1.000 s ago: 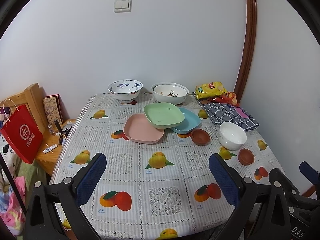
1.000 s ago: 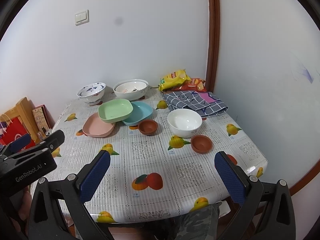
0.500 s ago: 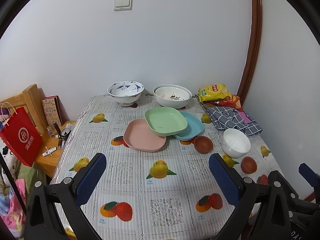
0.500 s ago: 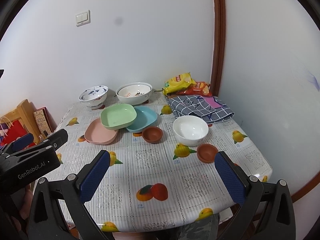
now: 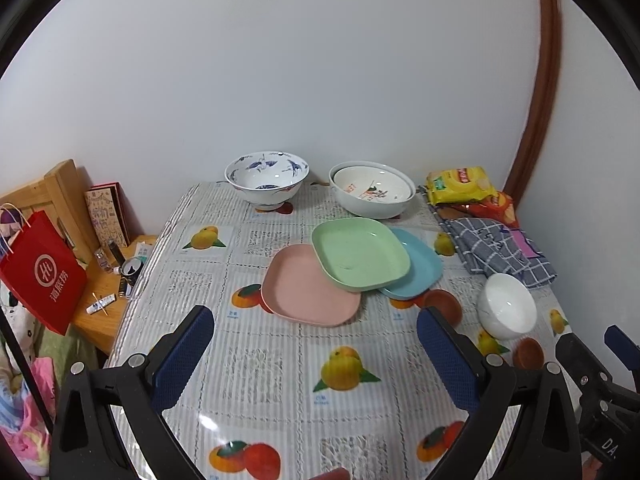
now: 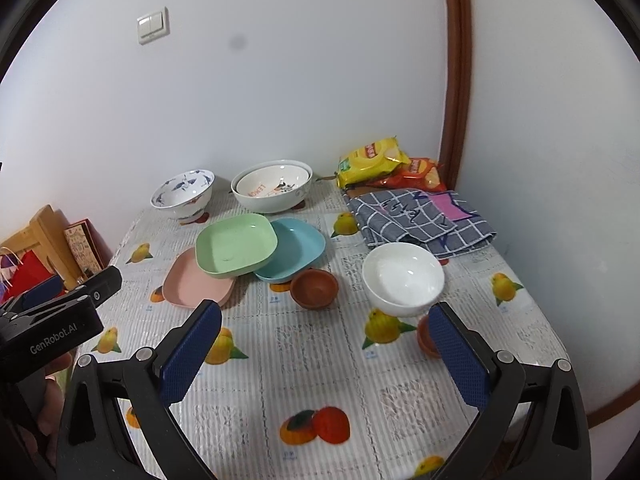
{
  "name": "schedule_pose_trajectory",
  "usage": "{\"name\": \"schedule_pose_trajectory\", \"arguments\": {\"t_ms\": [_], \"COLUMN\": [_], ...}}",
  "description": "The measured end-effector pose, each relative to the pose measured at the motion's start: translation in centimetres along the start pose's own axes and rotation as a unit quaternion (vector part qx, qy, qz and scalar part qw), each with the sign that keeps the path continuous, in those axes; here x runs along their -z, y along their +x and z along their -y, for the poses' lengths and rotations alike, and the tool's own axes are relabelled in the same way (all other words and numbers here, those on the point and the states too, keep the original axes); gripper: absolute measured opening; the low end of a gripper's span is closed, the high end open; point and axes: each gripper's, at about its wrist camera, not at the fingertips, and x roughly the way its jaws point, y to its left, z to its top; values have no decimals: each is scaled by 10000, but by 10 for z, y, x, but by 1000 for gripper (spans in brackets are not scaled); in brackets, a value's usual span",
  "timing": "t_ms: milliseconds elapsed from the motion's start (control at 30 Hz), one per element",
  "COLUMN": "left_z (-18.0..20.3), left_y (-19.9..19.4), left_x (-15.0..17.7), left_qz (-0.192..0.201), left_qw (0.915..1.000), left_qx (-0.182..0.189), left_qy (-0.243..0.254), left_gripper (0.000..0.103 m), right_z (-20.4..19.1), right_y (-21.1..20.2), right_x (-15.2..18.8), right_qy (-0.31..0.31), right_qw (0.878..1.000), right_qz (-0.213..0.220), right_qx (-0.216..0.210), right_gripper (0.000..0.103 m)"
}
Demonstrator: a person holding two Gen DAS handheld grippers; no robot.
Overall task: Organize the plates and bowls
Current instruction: 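Move both grippers to the green plate rim and close on it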
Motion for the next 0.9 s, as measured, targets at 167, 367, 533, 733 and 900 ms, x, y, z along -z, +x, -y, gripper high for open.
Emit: {"name": "schedule_pose_trajectory", "arguments": {"t_ms": [167, 367, 533, 733, 900], "left_z": [-6, -6, -7, -8, -6], "left_y": [30, 66, 98, 137, 167], "left_x": [-10, -21, -29, -36, -38], "left_qz": [-192, -333, -483, -707, -840], "left_qw": [9998, 9994, 9987, 9974, 9964], "left_qx": [-12, -99, -135, -71, -49], "left_qy": [-91, 29, 56, 65, 72], "left_gripper": [97, 97, 92, 82, 78], "right_z": [-10, -23, -33, -41, -41], "right_y": [30, 68, 102, 143, 180], "right_x": [-14, -28, -38, -46, -52], "right_qy": [-93, -168, -235, -317, -364], "right_qw": [9999, 9993, 9987, 9978, 9967], "right_qz": [-104, -220, -302, -441, -537], "right_qx": [-87, -230, -324, -379, -488], "right_gripper": [97, 93, 85, 77, 68]}}
